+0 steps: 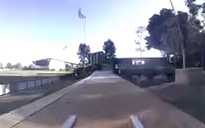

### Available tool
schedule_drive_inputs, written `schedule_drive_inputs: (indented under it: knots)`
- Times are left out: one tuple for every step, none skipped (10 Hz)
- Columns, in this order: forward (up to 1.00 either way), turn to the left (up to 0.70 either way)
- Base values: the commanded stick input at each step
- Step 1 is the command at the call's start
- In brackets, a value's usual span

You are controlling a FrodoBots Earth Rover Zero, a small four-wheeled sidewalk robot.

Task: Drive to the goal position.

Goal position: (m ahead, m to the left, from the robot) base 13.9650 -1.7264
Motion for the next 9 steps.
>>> schedule_drive_inputs:
  knots:
    - [1.0,0.0]
    - [1.0,0.0]
    - [1.0,0.0]
    - [1.0,0.0]
    - [1.0,0.0]
    - [1.0,0.0]
    - [1.0,0.0]
    - [1.0,0.0]
    - [1.0,0.0]
